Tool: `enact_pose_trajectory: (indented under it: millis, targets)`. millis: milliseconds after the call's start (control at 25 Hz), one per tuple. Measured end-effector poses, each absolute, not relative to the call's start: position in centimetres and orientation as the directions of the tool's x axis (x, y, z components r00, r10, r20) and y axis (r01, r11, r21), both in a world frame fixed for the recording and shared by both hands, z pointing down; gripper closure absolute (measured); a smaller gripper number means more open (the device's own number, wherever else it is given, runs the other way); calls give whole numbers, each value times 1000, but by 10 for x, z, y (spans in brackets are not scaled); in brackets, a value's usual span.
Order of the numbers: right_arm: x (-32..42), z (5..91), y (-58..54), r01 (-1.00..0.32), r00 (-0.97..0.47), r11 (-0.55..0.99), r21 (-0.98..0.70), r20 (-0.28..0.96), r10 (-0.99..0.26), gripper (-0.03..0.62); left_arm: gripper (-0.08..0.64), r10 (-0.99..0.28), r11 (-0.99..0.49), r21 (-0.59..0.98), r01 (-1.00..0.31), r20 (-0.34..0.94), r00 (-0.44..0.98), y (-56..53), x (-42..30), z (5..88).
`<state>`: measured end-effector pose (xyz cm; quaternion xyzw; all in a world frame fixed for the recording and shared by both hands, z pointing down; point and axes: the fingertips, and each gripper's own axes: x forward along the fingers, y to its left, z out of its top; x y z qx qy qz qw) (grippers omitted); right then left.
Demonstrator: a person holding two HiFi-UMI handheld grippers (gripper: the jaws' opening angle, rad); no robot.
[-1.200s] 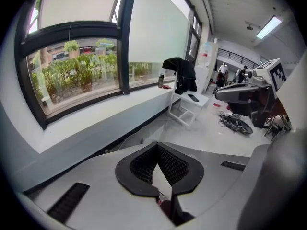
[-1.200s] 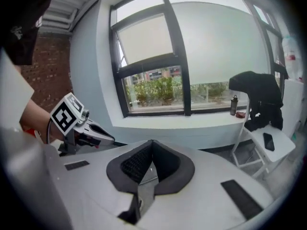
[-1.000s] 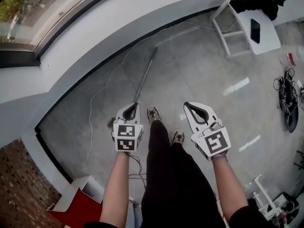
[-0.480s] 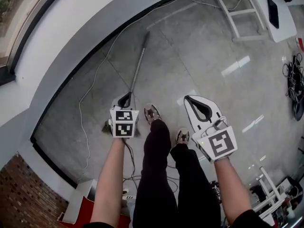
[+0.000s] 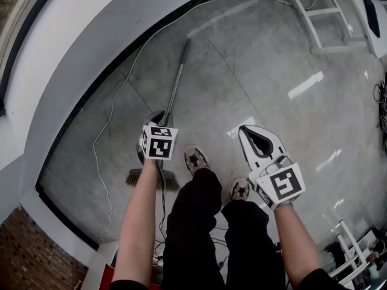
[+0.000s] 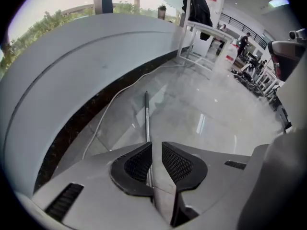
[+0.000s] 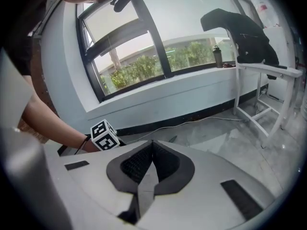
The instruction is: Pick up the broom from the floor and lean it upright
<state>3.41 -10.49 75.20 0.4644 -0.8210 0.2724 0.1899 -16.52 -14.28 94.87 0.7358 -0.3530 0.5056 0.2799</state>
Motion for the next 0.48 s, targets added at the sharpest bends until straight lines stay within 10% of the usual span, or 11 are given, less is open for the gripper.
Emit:
enact_pose_trajectory:
  millis: [480]
  targets:
    - [37,850,-96,-859,-508,425,-285,576,-640,584,473,-155,-640,34,-768,973,172,-159,-174,1074]
